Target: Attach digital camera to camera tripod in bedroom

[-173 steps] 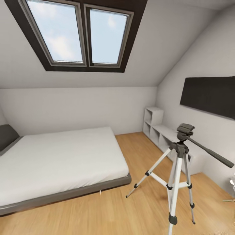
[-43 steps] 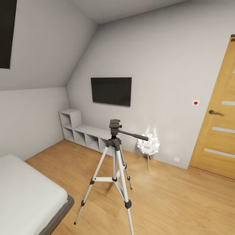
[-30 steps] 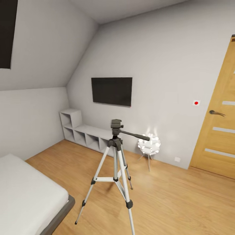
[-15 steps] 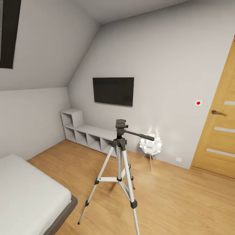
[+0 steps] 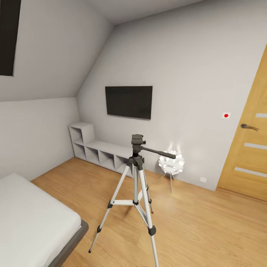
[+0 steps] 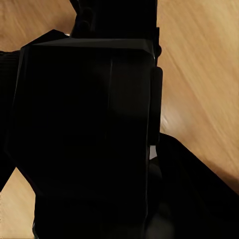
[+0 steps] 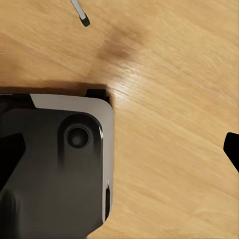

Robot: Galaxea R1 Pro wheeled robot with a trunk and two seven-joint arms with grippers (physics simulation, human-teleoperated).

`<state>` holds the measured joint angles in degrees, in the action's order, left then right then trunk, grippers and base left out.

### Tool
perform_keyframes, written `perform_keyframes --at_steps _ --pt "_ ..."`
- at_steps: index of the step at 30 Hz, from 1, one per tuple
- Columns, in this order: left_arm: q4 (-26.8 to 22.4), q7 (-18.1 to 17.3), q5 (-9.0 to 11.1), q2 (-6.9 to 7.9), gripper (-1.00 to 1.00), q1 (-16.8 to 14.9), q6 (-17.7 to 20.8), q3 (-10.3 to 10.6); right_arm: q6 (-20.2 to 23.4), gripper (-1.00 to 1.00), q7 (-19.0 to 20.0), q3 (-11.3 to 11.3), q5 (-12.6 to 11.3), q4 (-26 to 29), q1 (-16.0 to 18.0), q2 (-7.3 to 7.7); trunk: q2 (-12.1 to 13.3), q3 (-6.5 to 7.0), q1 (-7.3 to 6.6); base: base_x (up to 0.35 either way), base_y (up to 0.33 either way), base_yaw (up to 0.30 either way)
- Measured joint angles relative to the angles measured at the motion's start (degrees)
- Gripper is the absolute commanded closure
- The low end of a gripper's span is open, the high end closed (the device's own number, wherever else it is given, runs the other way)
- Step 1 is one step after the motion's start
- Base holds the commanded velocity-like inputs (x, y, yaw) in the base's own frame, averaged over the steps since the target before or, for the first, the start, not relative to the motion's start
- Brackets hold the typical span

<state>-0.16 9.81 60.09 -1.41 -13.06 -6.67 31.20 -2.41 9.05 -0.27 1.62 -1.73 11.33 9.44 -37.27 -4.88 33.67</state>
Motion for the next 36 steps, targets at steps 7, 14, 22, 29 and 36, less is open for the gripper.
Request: perform_keyframes --at_steps 7,14,22,29,36 --pt "0.0 0.0 0.0 0.02 1.0 0.0 0.0 0.0 0.0 -1.0 0.0 0.0 0.0 0.0 0.0 0.03 0.0 -0.64 0.0 0.0 0.0 0.0" --pt "0.0 0.0 0.0 0.01 1.0 0.0 0.0 0.0 0.0 -1.0 0.0 0.0 0.0 0.0 0.0 0.03 0.0 -1.29 0.0 0.0 0.0 0.0" --pt "0.0 0.0 0.0 0.02 1.0 0.0 0.0 0.0 0.0 -1.0 0.0 0.0 0.1 0.0 0.0 0.03 0.0 -2.04 0.0 0.0 0.0 0.0" --pt "0.0 0.0 0.0 0.01 1.0 0.0 0.0 0.0 0.0 -1.0 0.0 0.0 0.1 0.0 0.0 0.03 0.0 -2.69 0.0 0.0 0.0 0.0" --pt "0.0 0.0 0.0 0.01 1.0 0.0 0.0 0.0 0.0 -1.0 0.0 0.0 0.1 0.0 0.0 0.03 0.0 -3.34 0.0 0.0 0.0 0.0"
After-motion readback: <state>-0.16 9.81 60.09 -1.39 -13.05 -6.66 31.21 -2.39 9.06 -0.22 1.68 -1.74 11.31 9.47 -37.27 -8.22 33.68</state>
